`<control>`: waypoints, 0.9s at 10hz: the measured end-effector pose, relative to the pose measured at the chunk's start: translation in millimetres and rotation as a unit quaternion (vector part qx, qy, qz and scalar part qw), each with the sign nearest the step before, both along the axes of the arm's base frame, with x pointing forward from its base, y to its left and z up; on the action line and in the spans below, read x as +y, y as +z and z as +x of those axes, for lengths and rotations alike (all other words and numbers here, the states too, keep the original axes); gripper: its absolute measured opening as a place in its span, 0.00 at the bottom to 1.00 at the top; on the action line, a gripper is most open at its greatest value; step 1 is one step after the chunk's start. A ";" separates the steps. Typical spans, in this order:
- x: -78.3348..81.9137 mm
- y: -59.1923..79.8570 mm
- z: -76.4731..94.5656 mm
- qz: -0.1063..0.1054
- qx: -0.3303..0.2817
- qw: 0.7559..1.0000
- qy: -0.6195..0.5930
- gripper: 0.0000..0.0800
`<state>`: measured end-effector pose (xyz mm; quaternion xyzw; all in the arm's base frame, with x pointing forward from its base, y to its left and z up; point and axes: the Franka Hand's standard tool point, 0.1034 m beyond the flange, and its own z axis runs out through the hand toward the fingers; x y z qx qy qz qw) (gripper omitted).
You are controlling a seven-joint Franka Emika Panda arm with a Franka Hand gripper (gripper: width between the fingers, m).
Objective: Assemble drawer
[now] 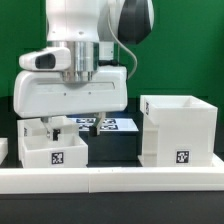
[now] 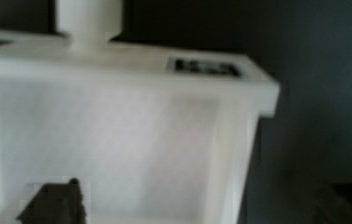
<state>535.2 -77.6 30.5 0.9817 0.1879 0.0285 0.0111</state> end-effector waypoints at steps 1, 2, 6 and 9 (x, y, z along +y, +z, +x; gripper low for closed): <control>0.9 -6.4 -2.8 -0.002 0.000 1.000 0.001 0.81; 1.6 -12.4 -5.1 -0.004 -0.002 1.000 0.002 0.81; 2.5 -24.3 -9.3 -0.008 -0.003 1.000 0.004 0.81; 3.1 -23.4 -8.4 -0.008 -0.004 1.000 0.002 0.44</control>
Offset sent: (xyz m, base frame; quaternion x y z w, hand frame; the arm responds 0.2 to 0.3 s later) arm -0.0052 0.0051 -0.0244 -0.0125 0.0209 -0.0004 0.9997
